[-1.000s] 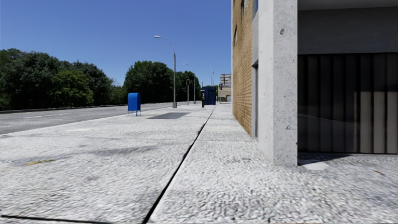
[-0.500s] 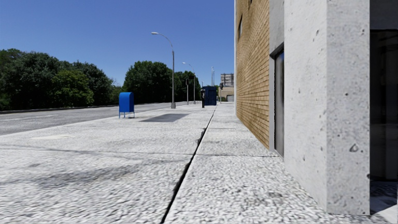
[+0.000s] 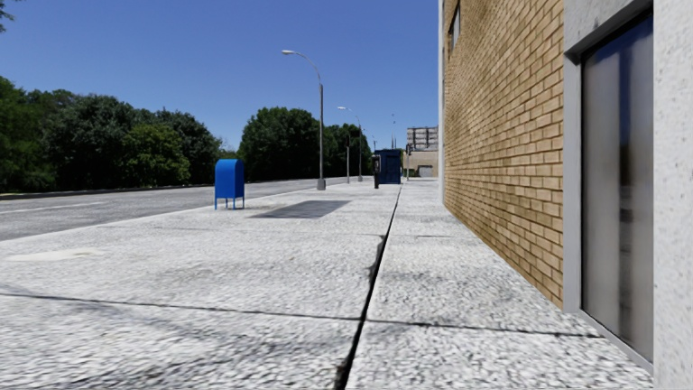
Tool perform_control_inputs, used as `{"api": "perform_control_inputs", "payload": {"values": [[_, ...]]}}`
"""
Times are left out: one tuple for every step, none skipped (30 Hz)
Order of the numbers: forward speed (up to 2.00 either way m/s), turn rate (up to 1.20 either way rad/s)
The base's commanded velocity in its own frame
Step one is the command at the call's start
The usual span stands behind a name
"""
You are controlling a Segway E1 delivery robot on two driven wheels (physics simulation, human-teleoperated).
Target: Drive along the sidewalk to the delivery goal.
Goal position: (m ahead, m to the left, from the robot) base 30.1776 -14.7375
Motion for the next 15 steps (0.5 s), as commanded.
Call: {"api": "perform_control_inputs", "payload": {"values": [[2.0, 0.0], [2.0, 0.0], [2.0, 0.0], [2.0, 0.0], [2.0, 0.0], [2.0, 0.0], [2.0, 0.0], [2.0, 0.0], [2.0, 0.0], [2.0, 0.0], [2.0, 0.0], [2.0, 0.0], [2.0, 0.0], [2.0, 0.0], [2.0, 0.0]]}}
